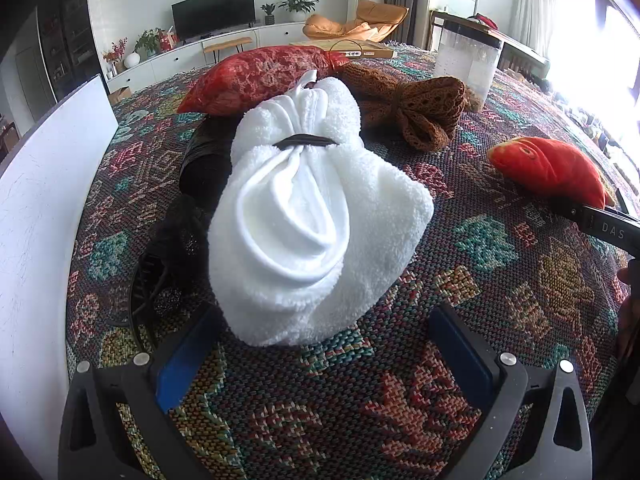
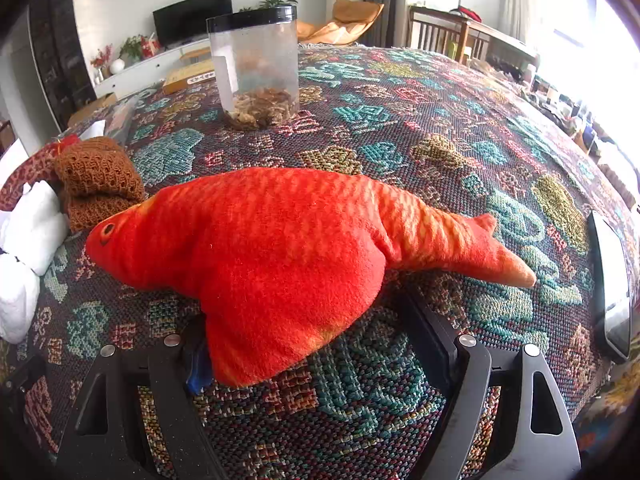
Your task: Organize soft objects
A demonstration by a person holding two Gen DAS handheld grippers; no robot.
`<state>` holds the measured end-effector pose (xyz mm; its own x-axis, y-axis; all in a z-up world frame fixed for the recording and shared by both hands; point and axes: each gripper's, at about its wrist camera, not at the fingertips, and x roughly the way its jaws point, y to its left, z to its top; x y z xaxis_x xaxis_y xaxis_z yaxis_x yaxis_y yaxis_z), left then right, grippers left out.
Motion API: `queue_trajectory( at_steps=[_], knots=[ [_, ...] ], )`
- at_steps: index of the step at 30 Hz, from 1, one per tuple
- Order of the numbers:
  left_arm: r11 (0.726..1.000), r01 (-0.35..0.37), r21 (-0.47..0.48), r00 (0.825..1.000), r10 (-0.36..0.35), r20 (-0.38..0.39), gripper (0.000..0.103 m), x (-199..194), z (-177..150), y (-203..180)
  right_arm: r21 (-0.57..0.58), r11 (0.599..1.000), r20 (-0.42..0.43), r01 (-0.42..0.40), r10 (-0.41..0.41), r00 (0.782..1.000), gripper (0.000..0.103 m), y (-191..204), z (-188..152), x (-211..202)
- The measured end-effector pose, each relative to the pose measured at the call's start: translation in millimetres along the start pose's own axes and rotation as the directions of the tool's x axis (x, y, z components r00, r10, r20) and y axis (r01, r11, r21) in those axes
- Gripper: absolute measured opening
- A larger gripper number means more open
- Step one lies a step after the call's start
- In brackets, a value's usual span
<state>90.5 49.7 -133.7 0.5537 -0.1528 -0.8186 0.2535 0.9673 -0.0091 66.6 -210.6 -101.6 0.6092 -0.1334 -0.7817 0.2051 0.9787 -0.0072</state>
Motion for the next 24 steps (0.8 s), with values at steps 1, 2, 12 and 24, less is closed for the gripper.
queue_trajectory(
  at_steps=[1,2,12,24],
  knots=[
    [1.0,0.0,0.0,1.0,0.0,0.0,0.103,0,0,0,0.0,1.0,0.0,0.0,0.0,1.0,0.083,0,0,0],
    [1.0,0.0,0.0,1.0,0.0,0.0,0.103,0,0,0,0.0,1.0,0.0,0.0,0.0,1.0,0.083,0,0,0],
    [1.0,-0.002,-0.001,1.0,0.002,-0.029,0.103,-6,-5,-1,0.001,1.0,0.001,-0.002,0.002,1.0,0.083,0,0,0],
    [0.999,0.029,0.046,0.999,-0.031,0.024,0.103,-69,37,-8,0.001,1.0,0.0,-0.001,0.001,1.0,0.083,0,0,0]
  ],
)
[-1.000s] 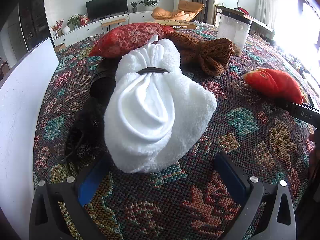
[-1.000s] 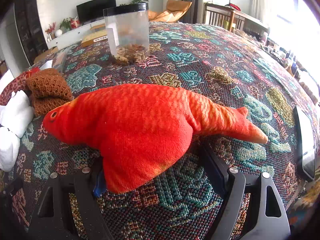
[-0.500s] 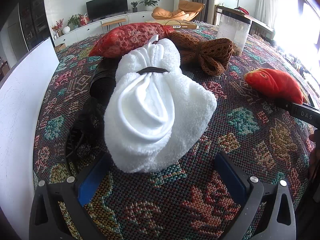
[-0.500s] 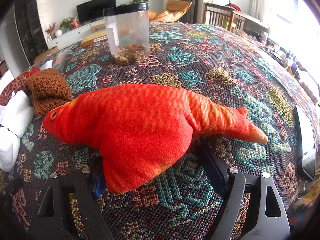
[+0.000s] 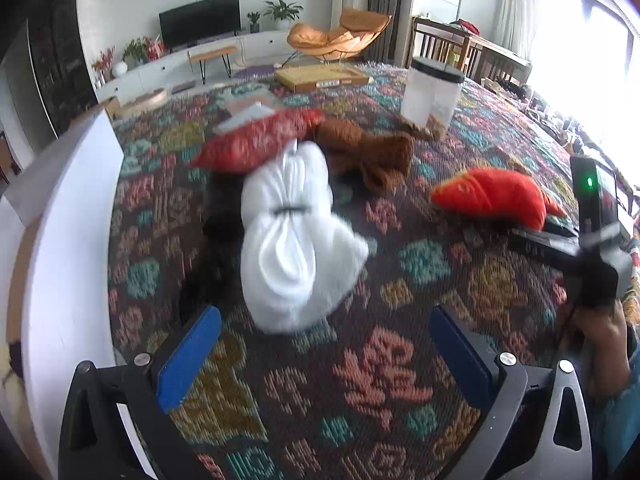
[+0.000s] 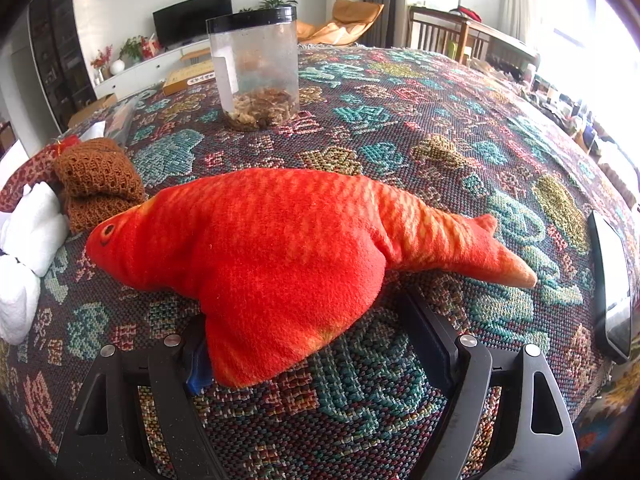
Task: Organize soft objects
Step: 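Grasp white towel bundle with left tool and lift it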
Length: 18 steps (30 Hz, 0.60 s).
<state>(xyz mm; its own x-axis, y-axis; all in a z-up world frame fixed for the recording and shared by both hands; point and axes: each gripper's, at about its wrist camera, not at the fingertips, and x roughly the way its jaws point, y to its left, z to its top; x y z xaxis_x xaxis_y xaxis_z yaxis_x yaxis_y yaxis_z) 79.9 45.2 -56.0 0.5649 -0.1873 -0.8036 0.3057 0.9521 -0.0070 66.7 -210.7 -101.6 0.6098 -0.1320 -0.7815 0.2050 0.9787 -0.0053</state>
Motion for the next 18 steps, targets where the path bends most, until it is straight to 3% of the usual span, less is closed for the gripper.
queue_trajectory(
  at_steps=[3,5,7,8,9,10,11,12,13,16,18],
  knots=[
    [0.989,-0.13,0.071,0.99,0.133,-0.04,0.103,33,38,-8,0.0,1.0,0.0,-0.001,0.001,1.0,0.084,0,0,0],
    [0.983,-0.164,0.087,0.978,0.173,-0.116,0.103,70,52,-9,0.0,1.0,0.0,-0.001,0.001,1.0,0.084,0,0,0],
    [0.984,-0.158,0.087,0.968,0.171,-0.182,0.087,94,54,-9,0.001,1.0,0.0,-0.002,0.002,1.0,0.084,0,0,0],
    [0.983,-0.164,0.089,0.968,0.177,-0.179,0.064,96,51,-10,0.001,1.0,0.0,-0.003,0.003,1.0,0.084,0,0,0],
    [0.976,-0.194,0.097,0.967,0.207,-0.152,0.053,91,50,-12,0.001,1.0,0.0,-0.003,0.003,1.0,0.084,0,0,0],
    [0.982,-0.169,0.086,0.974,0.18,-0.14,0.049,83,48,-13,0.001,1.0,0.0,-0.004,0.004,1.0,0.084,1,1,0],
    [0.993,-0.102,0.055,0.983,0.109,-0.149,0.047,72,45,-11,0.001,1.0,0.0,-0.004,0.004,1.0,0.084,1,1,0],
    [1.0,-0.02,0.015,0.987,0.023,-0.158,0.047,60,41,-11,0.001,1.0,0.0,-0.004,0.004,1.0,0.084,1,1,0],
    [1.0,0.018,-0.002,0.988,-0.018,-0.155,0.047,47,36,-14,0.001,1.0,0.0,-0.004,0.004,1.0,0.084,1,1,0],
    [1.0,0.002,0.017,0.992,0.001,-0.127,0.055,18,13,-26,0.002,1.0,0.0,-0.004,0.004,1.0,0.084,2,1,0],
    [1.0,0.018,0.022,0.988,-0.015,-0.157,0.091,24,-2,-29,0.001,1.0,0.0,-0.004,0.004,1.0,0.084,2,1,0]
  ],
)
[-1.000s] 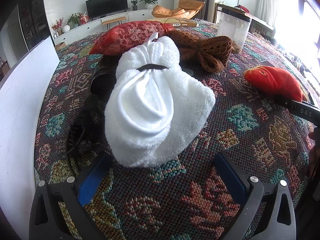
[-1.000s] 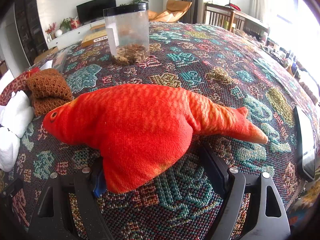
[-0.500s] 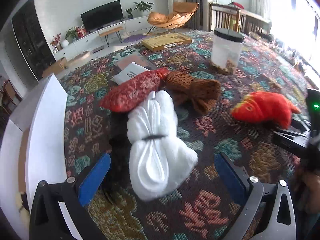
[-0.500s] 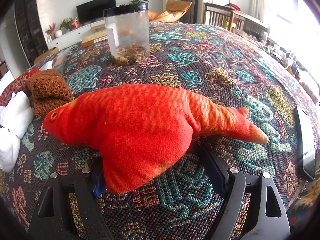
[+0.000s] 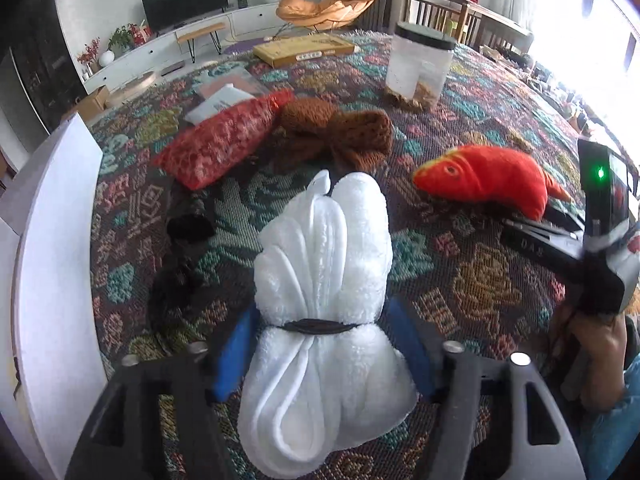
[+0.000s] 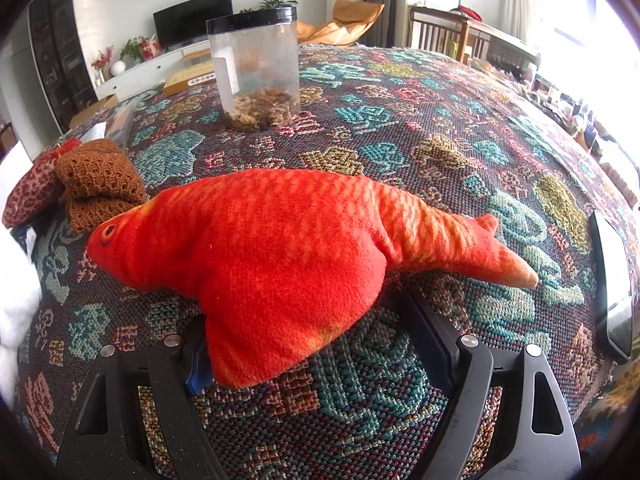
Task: Organize soft objects
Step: 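Grasp white towel bundle with left tool and lift it, then grasp brown knit bundle with right tool while left tool holds towel bundle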
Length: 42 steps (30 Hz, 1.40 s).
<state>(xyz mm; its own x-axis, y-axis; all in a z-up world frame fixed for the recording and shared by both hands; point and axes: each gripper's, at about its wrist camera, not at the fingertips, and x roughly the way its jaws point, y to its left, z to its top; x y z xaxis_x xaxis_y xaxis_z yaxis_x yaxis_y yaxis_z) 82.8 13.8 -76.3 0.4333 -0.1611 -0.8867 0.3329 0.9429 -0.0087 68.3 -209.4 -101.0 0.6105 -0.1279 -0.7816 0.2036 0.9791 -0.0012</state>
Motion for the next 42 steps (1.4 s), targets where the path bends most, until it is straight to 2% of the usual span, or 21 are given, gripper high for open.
queue_trajectory(
  at_steps=[1,4,8,11,13,14,15,17,19,22,24,27,29,30,33,36,37,38,39,40,42],
  knots=[
    [1.0,0.0,0.007,1.0,0.0,-0.014,0.095,6,-6,-1,0.0,1.0,0.0,-0.001,0.001,1.0,0.084,0,0,0],
    [1.0,-0.013,0.019,0.998,0.014,-0.056,0.096,20,-13,-5,0.002,1.0,0.001,-0.003,0.003,1.0,0.084,0,0,0],
    [0.999,-0.018,0.042,1.0,0.019,-0.024,0.096,25,-4,-11,0.001,1.0,0.001,-0.003,0.003,1.0,0.084,0,0,0],
    [0.998,-0.064,0.019,0.997,0.065,-0.035,0.096,42,8,-6,0.002,1.0,0.001,-0.005,0.005,1.0,0.084,0,0,0],
    [0.998,-0.054,-0.021,0.998,0.053,-0.038,0.095,46,7,0,0.003,1.0,0.001,-0.007,0.007,1.0,0.084,0,0,0],
    [0.998,-0.038,-0.045,0.999,0.037,-0.026,0.09,45,4,5,0.004,1.0,0.001,-0.009,0.009,1.0,0.084,0,0,0],
    [0.998,-0.017,-0.066,1.0,0.017,-0.013,0.073,43,0,9,0.004,1.0,0.001,-0.009,0.009,1.0,0.084,0,0,0],
    [0.994,0.044,-0.103,0.999,-0.044,0.004,0.053,39,-8,19,0.003,1.0,0.001,-0.008,0.008,1.0,0.084,-1,0,0],
    [0.988,0.069,-0.138,0.997,-0.066,0.027,0.05,30,-14,29,0.003,1.0,0.0,-0.016,0.016,1.0,0.084,-1,-1,-2],
    [0.983,0.084,-0.164,0.996,-0.076,0.055,0.049,15,-28,40,0.001,0.993,0.001,-0.115,0.115,0.993,0.083,-1,-7,-20],
    [0.982,0.083,-0.167,0.995,-0.073,0.068,0.049,6,-39,46,-0.079,0.983,0.057,-0.165,0.17,0.984,0.083,11,-12,-49],
    [0.983,0.073,-0.17,0.996,-0.063,0.064,0.049,5,-54,51,-0.195,0.944,0.095,-0.265,0.287,0.953,0.083,39,4,-78],
    [0.98,0.079,-0.18,0.996,-0.068,0.064,0.049,7,-62,53,-0.245,0.904,0.041,-0.351,0.372,0.927,0.083,63,35,-75],
    [0.979,0.084,-0.186,0.995,-0.072,0.067,0.049,6,-66,52,-0.282,0.885,-0.012,-0.371,0.383,0.924,0.083,81,52,-65],
    [0.975,0.098,-0.198,0.994,-0.085,0.07,0.049,5,-68,56,-0.496,0.809,-0.148,-0.316,0.28,0.949,0.083,147,78,-26],
    [0.974,0.102,-0.202,0.994,-0.09,0.067,0.049,4,-71,58,-0.647,0.731,-0.166,-0.218,0.144,0.976,0.085,194,77,9],
    [0.973,0.104,-0.206,0.994,-0.092,0.065,0.049,5,-72,59,-0.684,0.716,-0.128,-0.141,0.073,0.989,0.084,203,77,21],
    [0.972,0.106,-0.21,0.993,-0.095,0.064,0.049,4,-74,59,-0.688,0.715,-0.132,-0.125,0.046,0.99,0.08,205,78,31],
    [0.971,0.109,-0.211,0.993,-0.098,0.064,0.049,4,-76,60,-0.662,0.738,-0.151,-0.13,0.039,0.988,0.074,202,82,40],
    [0.971,0.112,-0.212,0.993,-0.101,0.065,0.049,3,-77,61,-0.615,0.779,-0.155,-0.12,0.03,0.987,0.057,193,87,45],
    [0.969,0.118,-0.215,0.992,-0.106,0.068,0.049,2,-79,63,-0.477,0.856,-0.192,-0.2,0.121,0.974,0.052,172,97,41]
  ],
)
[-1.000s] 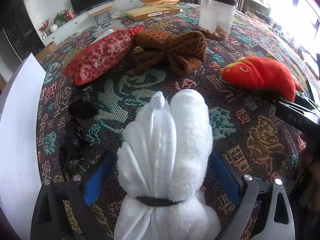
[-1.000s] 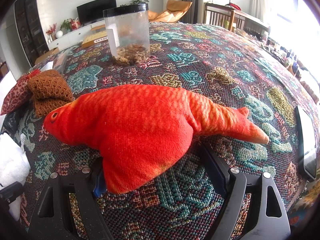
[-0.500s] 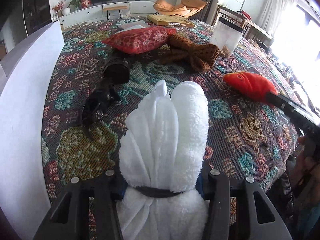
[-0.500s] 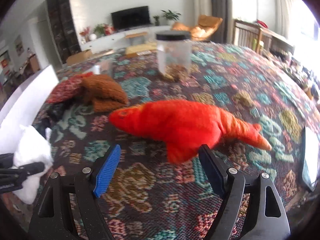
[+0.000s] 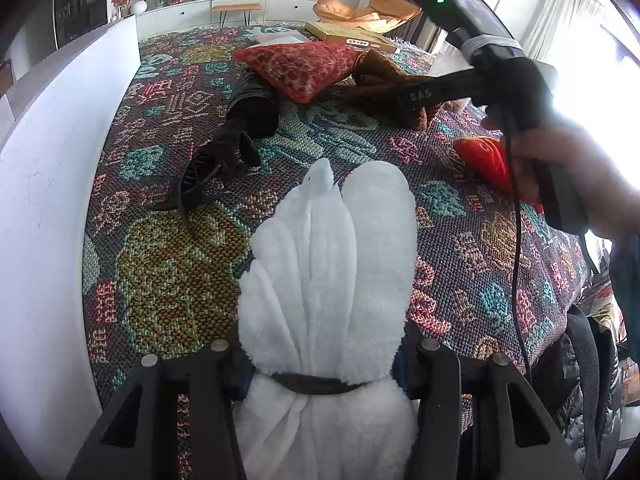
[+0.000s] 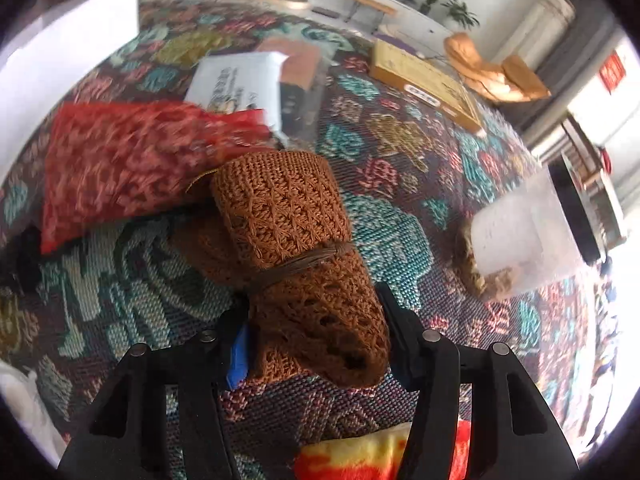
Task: Organize soft objects
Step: 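Grasp brown knit bundle with right tool while left tool holds towel bundle, then carry towel and brown bundles over the cardboard box and open both tools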
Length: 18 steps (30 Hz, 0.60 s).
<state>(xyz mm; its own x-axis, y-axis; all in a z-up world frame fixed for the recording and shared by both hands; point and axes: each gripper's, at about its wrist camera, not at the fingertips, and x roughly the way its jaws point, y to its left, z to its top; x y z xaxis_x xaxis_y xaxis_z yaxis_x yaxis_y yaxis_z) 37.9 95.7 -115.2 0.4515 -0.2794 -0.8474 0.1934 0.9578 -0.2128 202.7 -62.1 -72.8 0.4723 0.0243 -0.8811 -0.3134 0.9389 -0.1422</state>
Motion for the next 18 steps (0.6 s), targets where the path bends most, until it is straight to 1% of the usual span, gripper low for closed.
queue_trajectory(
  at_steps=[1,2,3,4,5,6,7,8,9,10,11,12,13,14,15,16,17,18],
  knots=[
    [1.0,0.007,-0.006,1.0,-0.007,0.003,0.049,0,-1,2,0.049,0.998,0.003,-0.042,0.042,0.999,0.051,-9,-4,-6],
    [1.0,0.013,-0.011,1.0,-0.013,0.005,0.05,1,-1,4,0.105,0.989,0.013,-0.107,0.107,0.994,0.051,-17,-10,-14],
    [1.0,0.017,-0.016,1.0,-0.016,0.008,0.05,2,-1,6,0.166,0.969,0.027,-0.182,0.18,0.983,0.051,-24,-18,-24],
    [1.0,0.019,-0.019,1.0,-0.019,0.011,0.05,2,0,6,0.227,0.937,0.034,-0.264,0.264,0.964,0.051,-29,-27,-32],
    [1.0,0.022,-0.022,1.0,-0.022,0.014,0.05,2,0,7,0.297,0.884,0.035,-0.361,0.367,0.929,0.051,-33,-38,-39],
    [0.999,0.025,-0.024,1.0,-0.025,0.015,0.05,2,1,8,0.376,0.802,0.039,-0.465,0.488,0.872,0.051,-37,-54,-43],
    [0.999,0.027,-0.027,1.0,-0.027,0.015,0.05,1,1,8,0.435,0.721,0.044,-0.54,0.581,0.812,0.051,-35,-68,-45],
    [0.999,0.027,-0.029,1.0,-0.027,0.016,0.05,0,1,9,0.484,0.642,0.05,-0.595,0.659,0.751,0.051,-33,-83,-45],
    [0.999,0.023,-0.031,1.0,-0.022,0.019,0.05,-1,1,10,0.524,0.577,0.05,-0.627,0.714,0.699,0.052,-31,-99,-43],
    [0.999,0.017,-0.032,1.0,-0.017,0.02,0.05,-2,1,11,0.555,0.542,0.042,-0.631,0.739,0.672,0.053,-29,-114,-41],
    [0.999,0.015,-0.035,1.0,-0.014,0.019,0.05,-2,2,12,0.574,0.536,0.034,-0.619,0.739,0.672,0.054,-28,-126,-39],
    [0.999,0.016,-0.04,1.0,-0.016,0.017,0.05,-2,2,13,0.589,0.552,0.021,-0.59,0.719,0.694,0.057,-33,-135,-34],
    [0.999,0.02,-0.044,1.0,-0.02,0.013,0.05,-2,3,14,0.6,0.578,0.016,-0.553,0.683,0.731,0.062,-40,-141,-31],
    [0.999,0.017,-0.048,1.0,-0.017,0.009,0.052,-2,4,14,0.614,0.569,0.051,-0.547,0.663,0.747,0.067,-51,-145,-31],
    [0.999,0.013,-0.05,1.0,-0.013,0.005,0.056,-1,4,14,0.63,0.567,0.078,-0.531,0.634,0.769,0.068,-64,-148,-34],
    [0.999,0.007,-0.05,1.0,-0.007,0.002,0.06,-1,4,13,0.64,0.578,0.089,-0.506,0.598,0.797,0.069,-74,-148,-36],
    [0.999,0.0,-0.05,1.0,0.0,0.001,0.069,-1,5,13,0.641,0.592,0.099,-0.489,0.568,0.817,0.071,-82,-147,-39],
    [0.999,-0.006,-0.048,1.0,0.006,0.001,0.077,-2,5,12,0.632,0.62,0.097,-0.465,0.532,0.841,0.072,-89,-144,-43]
  ],
)
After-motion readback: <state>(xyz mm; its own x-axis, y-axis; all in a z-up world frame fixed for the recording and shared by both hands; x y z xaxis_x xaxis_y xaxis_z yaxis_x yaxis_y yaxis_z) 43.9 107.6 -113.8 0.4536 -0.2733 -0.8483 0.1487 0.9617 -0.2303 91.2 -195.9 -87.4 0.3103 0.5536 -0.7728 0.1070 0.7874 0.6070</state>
